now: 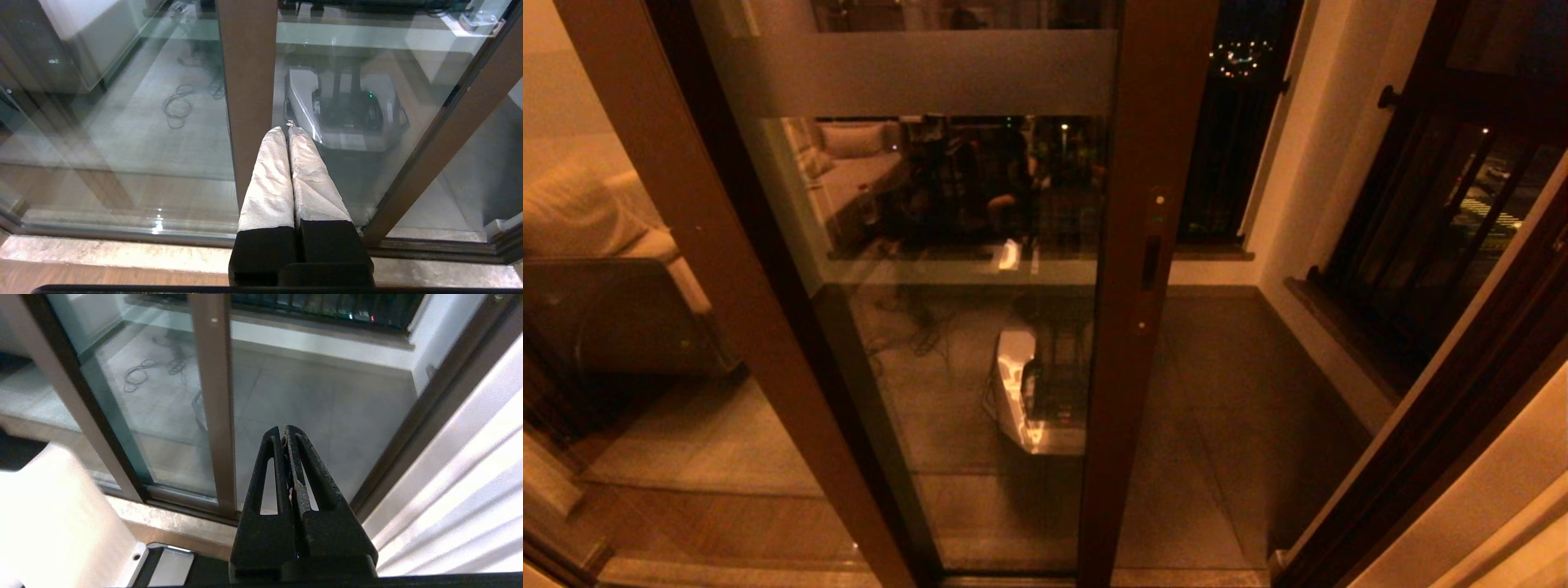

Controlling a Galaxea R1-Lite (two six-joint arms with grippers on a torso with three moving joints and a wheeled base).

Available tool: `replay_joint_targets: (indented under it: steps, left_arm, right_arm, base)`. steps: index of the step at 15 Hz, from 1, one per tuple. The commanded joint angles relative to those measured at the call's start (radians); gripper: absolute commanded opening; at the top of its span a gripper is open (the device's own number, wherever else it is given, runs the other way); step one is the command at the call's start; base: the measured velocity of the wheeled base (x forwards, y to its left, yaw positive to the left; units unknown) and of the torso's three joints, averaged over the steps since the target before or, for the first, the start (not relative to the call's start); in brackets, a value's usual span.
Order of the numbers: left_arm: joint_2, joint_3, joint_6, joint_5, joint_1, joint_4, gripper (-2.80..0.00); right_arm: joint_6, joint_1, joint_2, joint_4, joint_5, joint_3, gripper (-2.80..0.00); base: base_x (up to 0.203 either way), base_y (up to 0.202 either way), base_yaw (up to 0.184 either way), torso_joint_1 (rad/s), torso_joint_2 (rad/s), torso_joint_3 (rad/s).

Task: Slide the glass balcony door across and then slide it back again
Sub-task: Open the slid door

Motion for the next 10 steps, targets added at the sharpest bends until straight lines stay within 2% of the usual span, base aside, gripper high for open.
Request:
replay_joint_targets:
  steps: [1,3,5,7,8,10]
  left_arm:
    - [0.002,0.0,0.0,0.0,0.001,0.0,-2.8]
    - [0.001,0.0,0.0,0.0,0.001,0.0,-2.8]
    - [0.002,0.0,0.0,0.0,0.001,0.0,-2.8]
    - [0.0,0.0,0.0,0.0,0.001,0.0,-2.8]
    - [0.0,0.0,0.0,0.001,0.001,0.0,-2.8]
    - [0.0,0.0,0.0,0.0,0.0,0.0,-2.8]
  right_arm:
    - [-0.008,-0.004,-0.085,0.005,0.023,0.056,-2.8]
    - [-0.061,0.001,-0.2,0.002,0.029,0.213,-2.8]
    - [-0.052,0.004,-0.219,-0.08,0.03,0.405,-2.8]
    - [-0.042,0.005,-0.222,-0.326,0.002,0.658,-2.8]
    - [-0.055,0.005,-0.222,-0.502,-0.028,0.82,-2.8]
    - [-0.072,0.005,-0.223,-0.833,-0.117,1.043,-2.8]
  base:
    - [0.0,0.0,0.0,0.0,0.0,0.0]
    - [0.0,0.0,0.0,0.0,0.0,0.0]
    - [0.0,0.0,0.0,0.0,0.0,0.0]
    - [0.0,0.0,0.0,0.0,0.0,0.0]
    - [0.0,0.0,0.0,0.0,0.0,0.0]
    - [0.0,0.0,0.0,0.0,0.0,0.0]
